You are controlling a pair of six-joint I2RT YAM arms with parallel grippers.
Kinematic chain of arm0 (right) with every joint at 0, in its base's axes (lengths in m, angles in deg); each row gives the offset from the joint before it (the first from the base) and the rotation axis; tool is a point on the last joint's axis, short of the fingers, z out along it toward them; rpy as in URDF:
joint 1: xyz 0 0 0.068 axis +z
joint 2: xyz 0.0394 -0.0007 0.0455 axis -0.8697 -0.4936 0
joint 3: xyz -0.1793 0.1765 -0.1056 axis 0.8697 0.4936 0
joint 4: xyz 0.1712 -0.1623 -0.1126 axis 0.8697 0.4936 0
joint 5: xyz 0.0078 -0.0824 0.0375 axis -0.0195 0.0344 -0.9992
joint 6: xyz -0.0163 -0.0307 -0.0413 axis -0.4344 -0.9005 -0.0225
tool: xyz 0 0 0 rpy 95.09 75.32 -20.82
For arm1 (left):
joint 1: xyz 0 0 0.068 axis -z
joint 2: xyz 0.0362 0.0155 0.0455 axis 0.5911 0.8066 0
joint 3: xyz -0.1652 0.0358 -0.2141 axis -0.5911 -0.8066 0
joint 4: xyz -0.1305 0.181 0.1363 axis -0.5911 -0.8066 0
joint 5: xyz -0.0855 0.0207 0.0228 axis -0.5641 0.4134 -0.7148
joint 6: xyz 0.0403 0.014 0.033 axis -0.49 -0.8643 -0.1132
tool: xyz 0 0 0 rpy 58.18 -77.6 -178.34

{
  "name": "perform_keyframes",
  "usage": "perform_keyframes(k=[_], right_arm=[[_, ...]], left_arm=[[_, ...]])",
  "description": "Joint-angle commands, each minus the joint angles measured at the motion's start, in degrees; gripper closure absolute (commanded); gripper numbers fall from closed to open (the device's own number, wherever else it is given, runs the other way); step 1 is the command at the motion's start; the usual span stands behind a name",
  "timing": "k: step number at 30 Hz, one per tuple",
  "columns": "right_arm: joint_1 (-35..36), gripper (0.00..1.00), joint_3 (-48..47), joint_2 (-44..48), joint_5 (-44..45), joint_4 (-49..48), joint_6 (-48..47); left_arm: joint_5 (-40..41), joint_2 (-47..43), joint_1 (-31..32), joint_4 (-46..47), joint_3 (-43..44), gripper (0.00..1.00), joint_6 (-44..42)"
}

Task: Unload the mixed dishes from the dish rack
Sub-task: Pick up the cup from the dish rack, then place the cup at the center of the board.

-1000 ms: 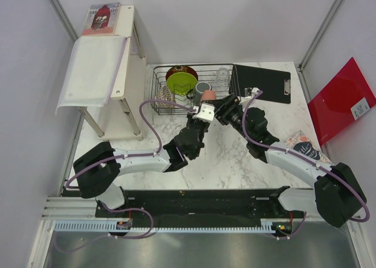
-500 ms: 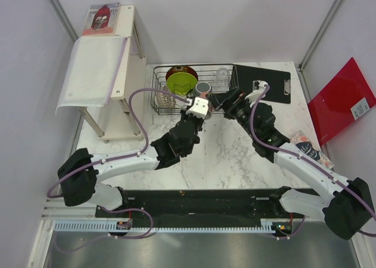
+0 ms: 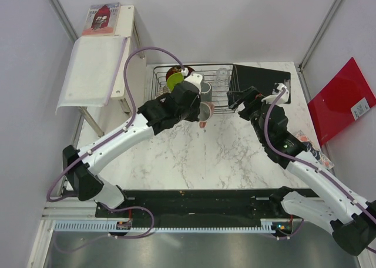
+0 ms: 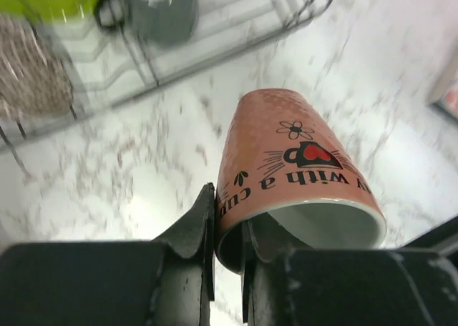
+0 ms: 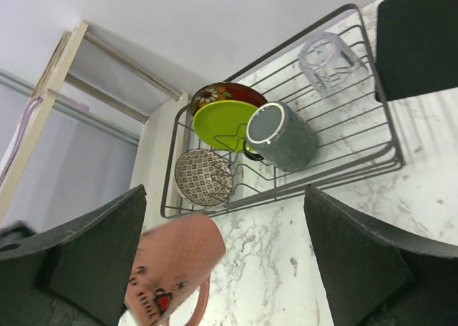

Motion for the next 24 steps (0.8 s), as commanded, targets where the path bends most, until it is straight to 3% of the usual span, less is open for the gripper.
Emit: perform_keyframes(k=[1, 5, 9, 14, 24], right_arm=[[-0.1, 0.02, 1.9, 4.3, 5.2, 4.6, -1.3], [-0.1, 0.02, 3.1, 5.8, 3.3, 6.3, -3.5], [-0.1, 0.02, 6.1, 8.0, 2.0, 6.8, -4.3], [-0.1, 0.02, 9.6, 8.7, 0.4, 7.3, -3.4], [-0.1, 0.02, 12.3, 8.5, -1.2, 6.6, -4.3]], left_arm=[[-15.1, 2.4, -3.6, -16.0, -2.0, 0.98, 10.5], [-19.2, 5.3, -6.4, -17.7, -5.9, 0.98, 10.9], [-14.9, 7.4, -6.8, -16.7, -9.6, 0.98, 12.4], [-14.2, 11.7, -11.6, -15.1, -13.2, 0.98, 13.2], [-15.6, 17.0, -18.1, -16.2, -10.2, 0.98, 10.9]])
